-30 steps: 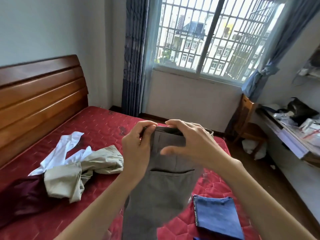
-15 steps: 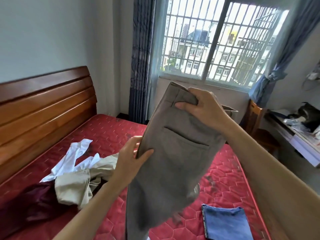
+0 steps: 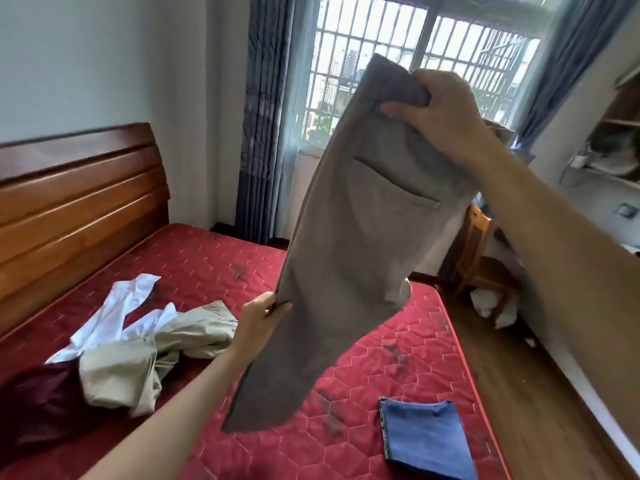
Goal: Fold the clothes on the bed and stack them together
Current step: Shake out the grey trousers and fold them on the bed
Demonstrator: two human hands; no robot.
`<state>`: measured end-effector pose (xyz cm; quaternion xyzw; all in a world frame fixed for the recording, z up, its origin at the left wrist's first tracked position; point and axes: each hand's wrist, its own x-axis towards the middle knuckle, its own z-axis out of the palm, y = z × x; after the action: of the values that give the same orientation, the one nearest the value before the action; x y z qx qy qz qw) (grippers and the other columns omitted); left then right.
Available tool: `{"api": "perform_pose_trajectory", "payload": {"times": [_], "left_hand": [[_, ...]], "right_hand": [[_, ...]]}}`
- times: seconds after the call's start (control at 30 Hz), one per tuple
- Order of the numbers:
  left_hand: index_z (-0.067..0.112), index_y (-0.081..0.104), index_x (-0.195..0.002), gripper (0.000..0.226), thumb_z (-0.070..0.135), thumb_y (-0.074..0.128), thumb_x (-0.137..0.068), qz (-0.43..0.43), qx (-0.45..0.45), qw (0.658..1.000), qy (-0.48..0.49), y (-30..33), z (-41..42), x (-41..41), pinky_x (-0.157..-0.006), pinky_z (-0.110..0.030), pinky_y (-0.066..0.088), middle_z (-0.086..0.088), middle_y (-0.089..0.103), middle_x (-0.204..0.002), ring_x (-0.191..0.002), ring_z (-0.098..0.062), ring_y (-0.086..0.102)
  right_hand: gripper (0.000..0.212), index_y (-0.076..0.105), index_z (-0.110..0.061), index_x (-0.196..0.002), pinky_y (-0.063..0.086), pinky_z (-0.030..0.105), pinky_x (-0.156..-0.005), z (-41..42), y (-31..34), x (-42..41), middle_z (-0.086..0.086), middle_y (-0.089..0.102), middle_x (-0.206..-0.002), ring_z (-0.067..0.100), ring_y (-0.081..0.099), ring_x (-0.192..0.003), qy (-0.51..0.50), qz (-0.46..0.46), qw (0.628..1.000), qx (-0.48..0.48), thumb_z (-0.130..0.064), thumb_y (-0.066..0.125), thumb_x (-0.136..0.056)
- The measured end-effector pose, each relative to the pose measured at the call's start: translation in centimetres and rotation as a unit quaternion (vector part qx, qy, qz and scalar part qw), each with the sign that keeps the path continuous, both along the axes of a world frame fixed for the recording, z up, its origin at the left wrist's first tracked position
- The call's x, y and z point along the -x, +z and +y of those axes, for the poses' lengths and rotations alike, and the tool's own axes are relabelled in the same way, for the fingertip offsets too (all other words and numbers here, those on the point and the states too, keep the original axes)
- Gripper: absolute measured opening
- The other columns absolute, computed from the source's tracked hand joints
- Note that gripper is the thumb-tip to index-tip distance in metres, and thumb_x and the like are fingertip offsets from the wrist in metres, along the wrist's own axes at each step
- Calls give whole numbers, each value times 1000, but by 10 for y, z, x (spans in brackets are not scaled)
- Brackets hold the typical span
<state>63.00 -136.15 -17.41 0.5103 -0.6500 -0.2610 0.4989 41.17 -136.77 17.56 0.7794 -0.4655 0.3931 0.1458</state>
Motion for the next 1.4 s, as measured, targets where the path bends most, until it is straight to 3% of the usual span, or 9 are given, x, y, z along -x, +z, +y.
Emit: {"api": "perform_pose_trajectory", "payload": {"times": [0.07,0.33,0.43,0.53,0.63,0.8,0.97,1.13,1.4], "left_hand": [[6,65,-80,12,14,67,-89,1,-16,1000,-3,-3,16,-1,-62,-36,44,-5,63,-70,-64,-19,55],[13,72,-86,4,17,71,-86,4,-14,998,69,-1,115,-8,-69,-38,47,-11,68,-73,-69,-29,61],[10,72,-88,6,15,70,-87,20,0,999,42,4,160,-16,-72,-31,48,-19,67,-83,-71,-14,57],[33,72,-84,4,36,71,-81,28,-4,999,44,13,195,-21,-70,-16,44,-1,69,-81,-71,-1,57],[28,72,-87,23,48,64,-77,49,-51,997,20,-4,212,-20,-77,-30,46,-1,70,-82,-79,-11,59],[23,71,-87,12,13,66,-91,31,-179,983,27,-110,205,-6,-76,-34,46,3,71,-84,-78,-7,57],[15,70,-95,7,16,64,-92,-41,-339,938,66,-268,179,3,-78,-39,46,-8,72,-87,-84,-28,64],[12,68,-98,10,18,61,-93,-82,-402,903,125,-395,126,-4,-69,-28,31,-7,70,-91,-83,-22,57],[12,66,-92,10,15,58,-96,-109,-436,885,124,-469,64,-19,-64,-25,32,0,66,-76,-75,-19,61]], "right_hand": [[44,61,-4,-83,24,27,-62,14,5,7,2,52,-74,14,43,-72,-2,2,1000,12,-47,68,-82],[38,55,-11,-71,32,29,-61,73,-14,64,-4,46,-62,14,46,-67,-7,-72,995,-61,-45,70,-80],[38,59,-10,-74,36,30,-61,85,-33,86,-2,51,-64,15,49,-67,-6,-125,986,-108,-46,72,-77],[36,62,-13,-73,42,32,-63,83,-57,102,5,58,-73,15,54,-70,-6,-165,974,-157,-48,73,-73],[34,62,-15,-67,42,24,-58,65,-100,109,0,56,-66,13,52,-63,-24,-168,963,-209,-46,73,-73],[39,56,-12,-62,35,31,-61,17,-235,111,-5,48,-61,14,45,-66,-73,-148,936,-312,-45,74,-72],[36,63,-7,-84,43,36,-68,-25,-431,95,0,61,-78,17,52,-74,-84,-95,895,-428,-42,69,-80],[25,58,-9,-84,42,37,-71,-73,-605,79,0,60,-79,17,53,-78,-110,-137,850,-497,-33,65,-86],[28,60,-9,-79,40,34,-64,-169,-732,79,-6,54,-67,9,46,-65,-118,-175,820,-531,-36,67,-83]]}}
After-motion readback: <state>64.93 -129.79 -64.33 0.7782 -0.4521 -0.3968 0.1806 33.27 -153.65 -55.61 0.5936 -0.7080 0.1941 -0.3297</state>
